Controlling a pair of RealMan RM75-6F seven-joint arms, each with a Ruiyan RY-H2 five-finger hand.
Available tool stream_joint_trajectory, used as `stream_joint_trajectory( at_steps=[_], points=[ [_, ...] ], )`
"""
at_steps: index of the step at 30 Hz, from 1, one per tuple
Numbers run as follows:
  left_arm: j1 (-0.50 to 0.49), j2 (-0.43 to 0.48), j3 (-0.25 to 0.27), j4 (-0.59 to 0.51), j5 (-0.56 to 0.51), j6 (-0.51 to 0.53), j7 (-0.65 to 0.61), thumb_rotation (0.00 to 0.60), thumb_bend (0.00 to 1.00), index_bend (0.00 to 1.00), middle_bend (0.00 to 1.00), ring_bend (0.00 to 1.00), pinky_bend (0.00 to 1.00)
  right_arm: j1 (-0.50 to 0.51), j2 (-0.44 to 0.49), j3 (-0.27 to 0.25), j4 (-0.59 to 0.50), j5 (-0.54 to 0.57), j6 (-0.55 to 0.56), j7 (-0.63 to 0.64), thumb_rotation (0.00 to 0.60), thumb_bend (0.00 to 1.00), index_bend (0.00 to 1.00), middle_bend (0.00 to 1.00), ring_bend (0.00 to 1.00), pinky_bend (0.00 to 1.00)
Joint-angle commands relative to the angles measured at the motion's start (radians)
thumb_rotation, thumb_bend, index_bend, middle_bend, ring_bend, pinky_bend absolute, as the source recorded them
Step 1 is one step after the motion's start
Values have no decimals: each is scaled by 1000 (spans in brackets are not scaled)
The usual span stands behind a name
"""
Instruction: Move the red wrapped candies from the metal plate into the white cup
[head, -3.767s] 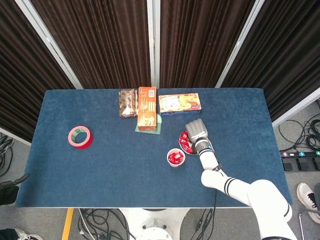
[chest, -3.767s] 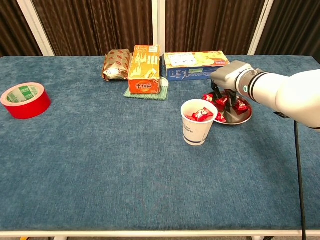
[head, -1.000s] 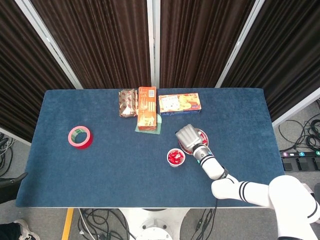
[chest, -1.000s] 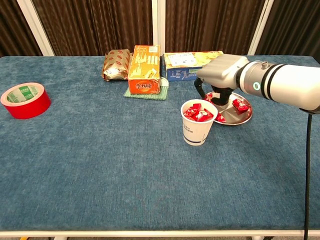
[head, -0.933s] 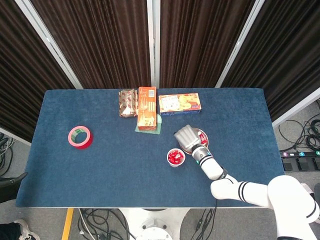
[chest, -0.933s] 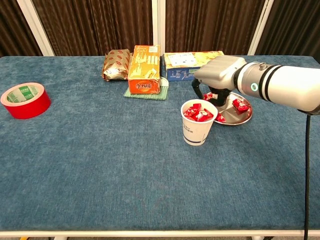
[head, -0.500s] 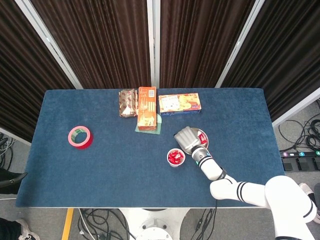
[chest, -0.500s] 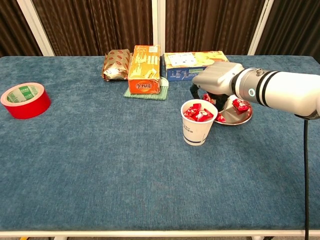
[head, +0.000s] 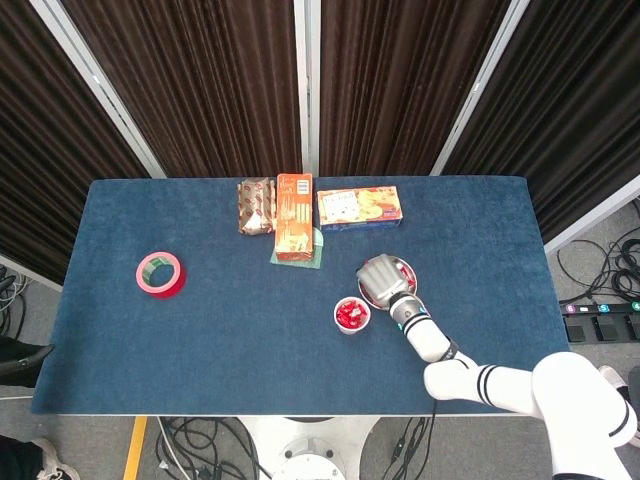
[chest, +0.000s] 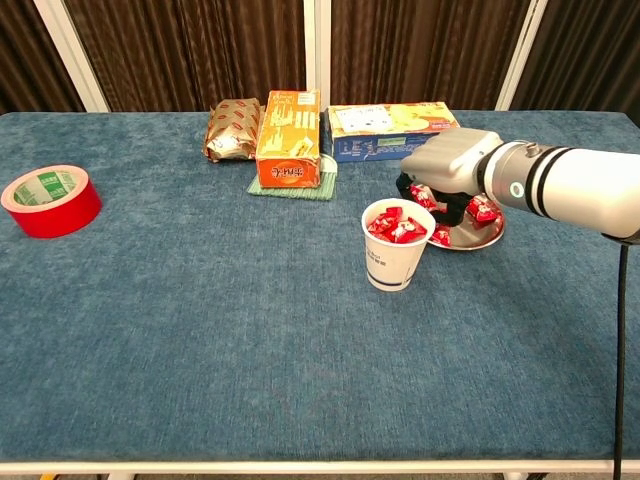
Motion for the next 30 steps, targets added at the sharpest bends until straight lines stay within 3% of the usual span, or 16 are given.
stream_joint_trajectory(
  at_steps=[1,17,30],
  points=[
    [0,-1,0,-1,0,2,1,537,122,126,75,34,110,-7,8,-7,-6,6,7,-3,600,412,438,1000,1000,1000],
    [-2,-1,1,-4,3,2,8,535,123,126,75,34,110,-33,37,-11,-18,13,28,13,600,409,455,1000,1000,1000],
    [-6,0,1,-2,9,6,3,535,122,126,75,34,110,-121,34,18,-59,-13,177,74,600,127,379,1000,1000,1000]
  ],
)
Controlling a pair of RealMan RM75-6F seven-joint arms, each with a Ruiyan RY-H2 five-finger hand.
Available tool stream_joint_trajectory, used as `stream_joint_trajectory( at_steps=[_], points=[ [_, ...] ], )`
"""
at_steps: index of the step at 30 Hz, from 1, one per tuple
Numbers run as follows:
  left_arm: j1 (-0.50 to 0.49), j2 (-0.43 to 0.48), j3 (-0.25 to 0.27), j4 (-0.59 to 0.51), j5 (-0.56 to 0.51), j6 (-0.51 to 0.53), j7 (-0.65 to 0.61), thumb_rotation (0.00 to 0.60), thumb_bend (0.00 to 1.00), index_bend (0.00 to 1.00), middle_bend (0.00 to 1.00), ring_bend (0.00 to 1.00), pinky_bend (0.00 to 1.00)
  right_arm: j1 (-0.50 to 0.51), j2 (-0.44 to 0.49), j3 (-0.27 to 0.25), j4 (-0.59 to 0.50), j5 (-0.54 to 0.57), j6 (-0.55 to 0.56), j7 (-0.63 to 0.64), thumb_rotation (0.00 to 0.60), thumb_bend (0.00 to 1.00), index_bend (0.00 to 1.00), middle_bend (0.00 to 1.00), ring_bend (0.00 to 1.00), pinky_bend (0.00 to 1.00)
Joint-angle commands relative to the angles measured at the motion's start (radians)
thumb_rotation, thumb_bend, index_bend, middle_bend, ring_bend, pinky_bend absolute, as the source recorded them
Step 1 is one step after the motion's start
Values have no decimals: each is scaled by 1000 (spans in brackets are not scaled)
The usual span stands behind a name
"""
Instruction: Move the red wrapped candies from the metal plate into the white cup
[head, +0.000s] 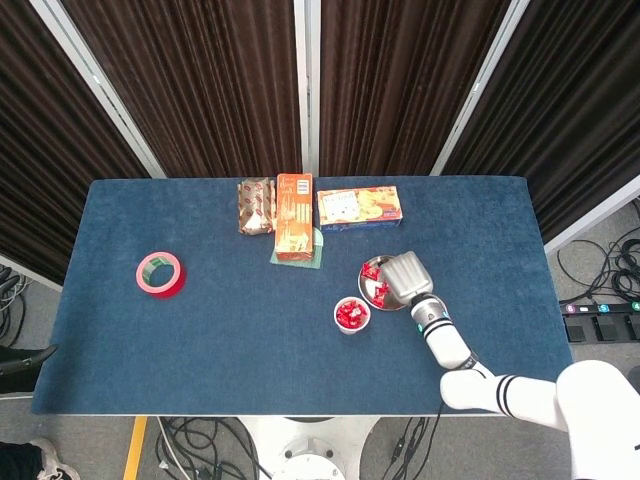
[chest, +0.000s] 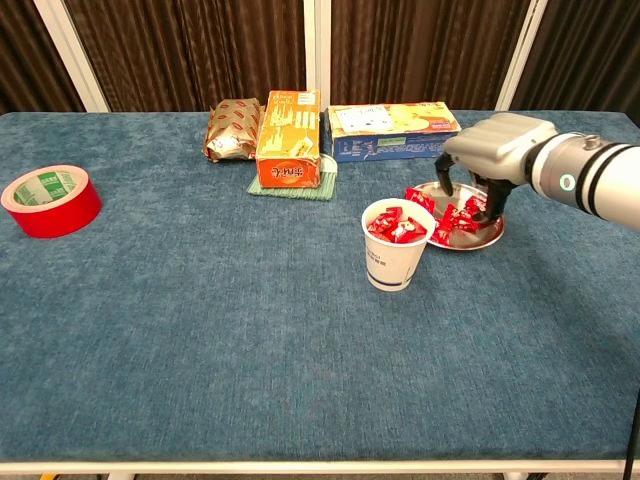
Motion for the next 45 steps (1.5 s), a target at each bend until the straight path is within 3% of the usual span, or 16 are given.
stream_joint_trajectory(
  at_steps=[1,19,45],
  points=[
    [1,2,0,1,0,2,-2,537,123,126,75,34,110,-35,-19,11,12,-12,53,28,600,123,378,1000,1000,1000],
    [3,1,4,9,2,6,-16,537,122,126,75,34,110,-138,-184,82,183,-98,135,156,600,186,477,1000,1000,1000],
    [-1,-6,8,34,1,-4,-32,533,122,126,75,34,110,-161,-258,156,289,-98,44,134,600,153,448,1000,1000,1000]
  ],
)
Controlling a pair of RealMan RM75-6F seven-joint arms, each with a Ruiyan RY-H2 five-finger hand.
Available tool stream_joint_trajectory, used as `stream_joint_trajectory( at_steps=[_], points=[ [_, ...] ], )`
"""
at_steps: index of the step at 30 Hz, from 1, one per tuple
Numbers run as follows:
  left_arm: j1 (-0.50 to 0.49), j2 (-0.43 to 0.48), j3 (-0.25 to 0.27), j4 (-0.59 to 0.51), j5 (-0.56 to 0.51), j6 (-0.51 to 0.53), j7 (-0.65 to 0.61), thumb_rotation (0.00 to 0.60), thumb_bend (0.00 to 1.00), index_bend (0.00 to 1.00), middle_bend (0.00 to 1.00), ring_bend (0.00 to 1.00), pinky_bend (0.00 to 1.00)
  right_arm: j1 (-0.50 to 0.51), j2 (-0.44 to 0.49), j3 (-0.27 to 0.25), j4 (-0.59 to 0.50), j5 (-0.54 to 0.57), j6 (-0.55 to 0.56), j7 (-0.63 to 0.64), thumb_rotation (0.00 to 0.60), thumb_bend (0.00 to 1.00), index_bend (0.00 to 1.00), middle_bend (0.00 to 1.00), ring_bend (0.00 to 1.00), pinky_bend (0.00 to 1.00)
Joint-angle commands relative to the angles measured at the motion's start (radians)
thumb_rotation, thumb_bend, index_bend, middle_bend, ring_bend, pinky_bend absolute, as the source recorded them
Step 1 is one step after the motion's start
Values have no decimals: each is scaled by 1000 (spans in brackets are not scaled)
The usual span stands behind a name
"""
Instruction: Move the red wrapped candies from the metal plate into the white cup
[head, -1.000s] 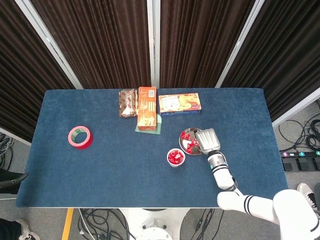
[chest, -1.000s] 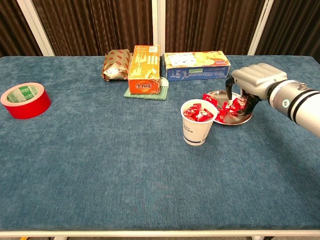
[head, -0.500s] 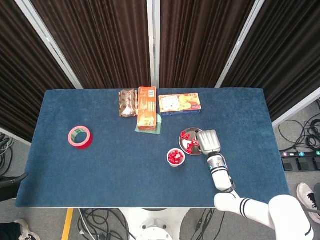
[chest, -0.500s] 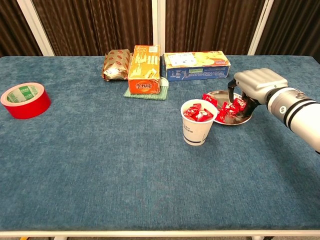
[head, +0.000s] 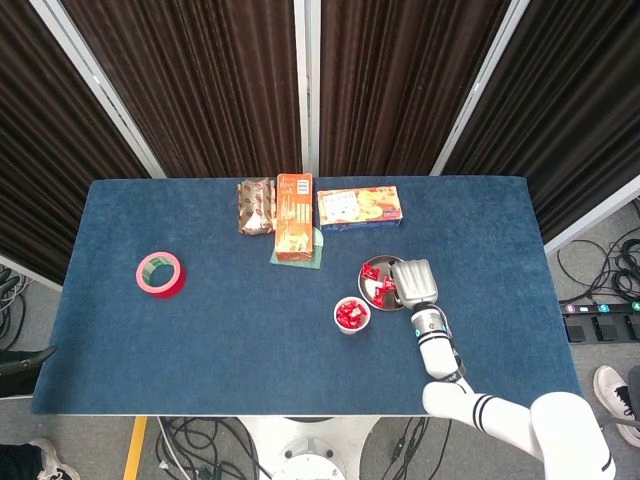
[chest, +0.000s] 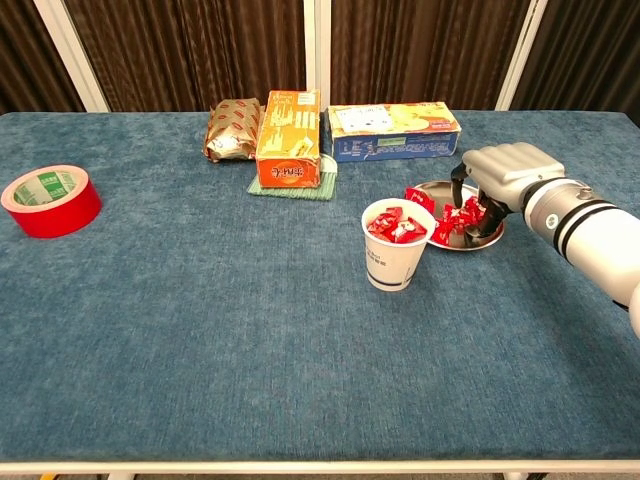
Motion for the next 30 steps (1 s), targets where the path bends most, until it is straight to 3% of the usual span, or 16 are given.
stream_joint_trajectory(
  at_steps=[1,13,21,30],
  points=[
    [-1,-1,0,1,0,-1,-1,533,123,126,75,34,110,2,-4,4,6,-1,-13,-3,600,153,447,1000,1000,1000],
    [-2,-6,1,8,-1,-4,-5,537,123,126,75,34,110,16,-13,26,10,3,-45,-29,600,164,452,1000,1000,1000],
    [0,-7,1,15,-5,-4,-13,536,123,126,75,34,110,17,-19,33,18,3,-57,-29,600,212,578,1000,1000,1000],
    [0,-3,0,7,-3,1,-11,535,123,126,75,34,110,3,22,35,-55,-43,-5,-22,600,231,615,1000,1000,1000]
  ],
)
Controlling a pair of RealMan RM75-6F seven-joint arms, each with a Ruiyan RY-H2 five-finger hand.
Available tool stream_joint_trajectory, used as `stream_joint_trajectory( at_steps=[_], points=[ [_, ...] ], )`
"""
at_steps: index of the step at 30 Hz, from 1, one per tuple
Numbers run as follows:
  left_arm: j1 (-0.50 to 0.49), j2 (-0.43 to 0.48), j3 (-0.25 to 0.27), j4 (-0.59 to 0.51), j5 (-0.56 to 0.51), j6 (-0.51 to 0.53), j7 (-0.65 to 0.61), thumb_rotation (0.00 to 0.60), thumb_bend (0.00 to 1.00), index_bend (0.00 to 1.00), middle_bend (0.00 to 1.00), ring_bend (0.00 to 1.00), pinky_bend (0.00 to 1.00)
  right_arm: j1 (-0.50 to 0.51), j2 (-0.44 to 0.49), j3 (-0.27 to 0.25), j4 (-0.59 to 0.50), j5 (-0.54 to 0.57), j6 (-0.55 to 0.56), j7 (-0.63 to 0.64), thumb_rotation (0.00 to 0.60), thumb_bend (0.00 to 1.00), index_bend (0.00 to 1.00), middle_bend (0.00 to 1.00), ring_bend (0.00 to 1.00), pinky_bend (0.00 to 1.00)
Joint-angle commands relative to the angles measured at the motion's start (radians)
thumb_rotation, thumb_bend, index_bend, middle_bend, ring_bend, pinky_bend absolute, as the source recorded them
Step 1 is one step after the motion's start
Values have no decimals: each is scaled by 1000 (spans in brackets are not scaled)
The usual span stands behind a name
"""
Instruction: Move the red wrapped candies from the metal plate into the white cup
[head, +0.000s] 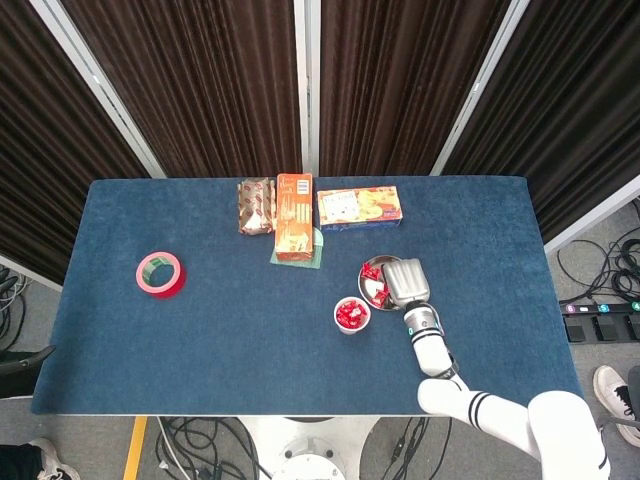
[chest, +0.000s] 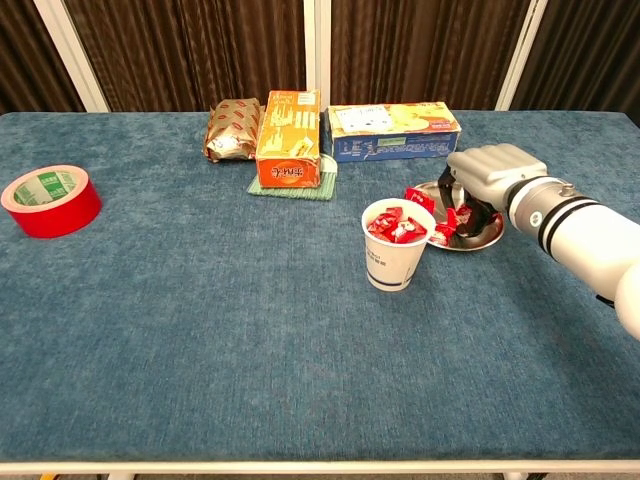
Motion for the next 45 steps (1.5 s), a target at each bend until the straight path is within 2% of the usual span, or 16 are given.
stream_joint_trajectory(
  at_steps=[1,8,12,15,23,33,40,45],
  points=[
    [0,1,0,-3,1,2,3,538,122,126,75,34,110,-9,33,2,-57,-30,42,-1,600,232,615,1000,1000,1000],
    [0,9,-3,-23,5,14,11,534,122,126,75,34,110,-38,149,14,-282,-105,162,-23,600,232,616,1000,1000,1000],
    [2,14,-3,-35,5,18,21,532,123,126,75,34,110,-53,202,-8,-412,-149,199,-47,600,233,616,1000,1000,1000],
    [3,18,-4,-45,5,22,30,534,122,126,75,34,110,-55,211,-25,-470,-179,210,-57,600,233,616,1000,1000,1000],
    [10,27,-6,-60,2,29,36,533,122,126,75,34,110,-50,171,-67,-504,-207,203,-85,600,233,616,1000,1000,1000],
    [10,22,-9,-51,-3,24,28,534,122,126,75,34,110,-50,159,-85,-518,-244,197,-75,600,143,612,1000,1000,1000],
    [9,20,-10,-48,-2,23,25,537,122,126,75,34,110,-52,169,-80,-536,-263,198,-56,600,101,575,1000,1000,1000],
    [7,21,-10,-46,0,23,23,536,122,126,75,34,110,-57,193,-49,-559,-275,227,-42,600,101,564,1000,1000,1000]
  ],
)
